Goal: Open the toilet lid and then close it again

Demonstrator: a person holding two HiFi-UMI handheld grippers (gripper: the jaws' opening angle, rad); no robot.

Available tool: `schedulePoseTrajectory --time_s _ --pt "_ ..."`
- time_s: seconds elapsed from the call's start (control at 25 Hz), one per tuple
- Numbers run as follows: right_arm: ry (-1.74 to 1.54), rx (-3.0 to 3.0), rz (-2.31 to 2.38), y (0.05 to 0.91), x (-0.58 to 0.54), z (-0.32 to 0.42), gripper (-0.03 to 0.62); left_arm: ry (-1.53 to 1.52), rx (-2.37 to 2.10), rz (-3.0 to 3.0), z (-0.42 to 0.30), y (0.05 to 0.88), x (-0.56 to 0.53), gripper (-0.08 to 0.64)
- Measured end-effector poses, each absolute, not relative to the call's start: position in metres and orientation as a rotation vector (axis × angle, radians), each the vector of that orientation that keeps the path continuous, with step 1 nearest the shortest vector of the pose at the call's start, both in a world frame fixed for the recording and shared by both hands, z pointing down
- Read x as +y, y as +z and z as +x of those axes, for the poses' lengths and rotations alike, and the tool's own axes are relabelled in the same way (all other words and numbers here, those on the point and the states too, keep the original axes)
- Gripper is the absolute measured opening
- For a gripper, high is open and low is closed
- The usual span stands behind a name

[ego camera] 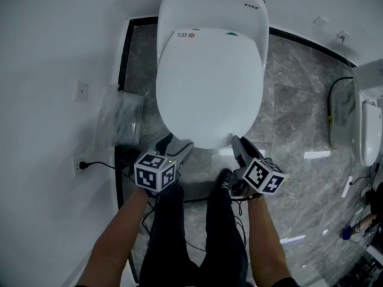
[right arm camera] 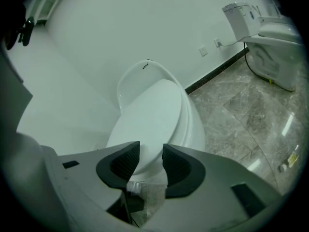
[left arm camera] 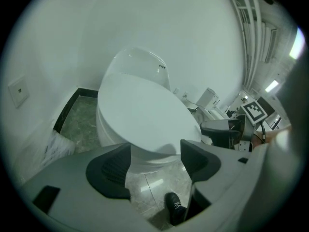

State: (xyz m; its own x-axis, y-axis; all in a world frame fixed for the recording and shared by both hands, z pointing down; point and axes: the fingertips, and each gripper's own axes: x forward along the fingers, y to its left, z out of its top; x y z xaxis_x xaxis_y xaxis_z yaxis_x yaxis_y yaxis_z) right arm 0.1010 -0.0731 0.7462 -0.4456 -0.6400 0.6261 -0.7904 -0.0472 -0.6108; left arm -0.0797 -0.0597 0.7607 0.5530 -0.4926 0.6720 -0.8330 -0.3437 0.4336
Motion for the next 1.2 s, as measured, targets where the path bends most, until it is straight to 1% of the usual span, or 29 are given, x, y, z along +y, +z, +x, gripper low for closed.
schedulePoseTrajectory --time_s 0.08,0.32,0.68,0.84,0.88,0.96,1.04,1.12,1.2 --pt "1.517 -2.067 1.580 0.738 -0.075 0.102 0.150 0.561 -1.060 2.033 -0.080 0.755 -0.060 0.327" --pt "1.549 -2.086 1.597 0.720 -0.078 0.104 0.150 0.648 -1.027 2.127 -0.080 0.743 -0.057 0.324" --pt "1.555 -2.103 1.613 0.698 -0.083 0.105 0.147 0.566 -1.026 2.192 -0.079 0.723 -0.061 0.311" --pt "1.570 -2.121 1.610 0.691 -0.083 0.104 0.146 0.603 -0.984 2.244 -0.073 0.718 -0.055 0.300" --pt "1.570 -2.125 1.611 0.688 -0.083 0.104 0.146 0.610 -0.999 2.244 -0.073 0.718 -0.056 0.278" --pt "1.558 -2.138 1.615 0.682 -0.085 0.105 0.146 0.615 -1.049 2.242 -0.075 0.716 -0.063 0.196" --pt "1.537 -2.149 1.615 0.677 -0.087 0.105 0.143 0.617 -1.074 2.260 -0.073 0.710 -0.068 0.146" --pt "1.531 -2.162 1.606 0.672 -0.088 0.104 0.140 0.608 -1.088 2.276 -0.071 0.702 -0.068 0.111" --pt "1.520 -2.170 1.597 0.669 -0.088 0.106 0.140 0.589 -1.105 2.279 -0.070 0.693 -0.070 0.101"
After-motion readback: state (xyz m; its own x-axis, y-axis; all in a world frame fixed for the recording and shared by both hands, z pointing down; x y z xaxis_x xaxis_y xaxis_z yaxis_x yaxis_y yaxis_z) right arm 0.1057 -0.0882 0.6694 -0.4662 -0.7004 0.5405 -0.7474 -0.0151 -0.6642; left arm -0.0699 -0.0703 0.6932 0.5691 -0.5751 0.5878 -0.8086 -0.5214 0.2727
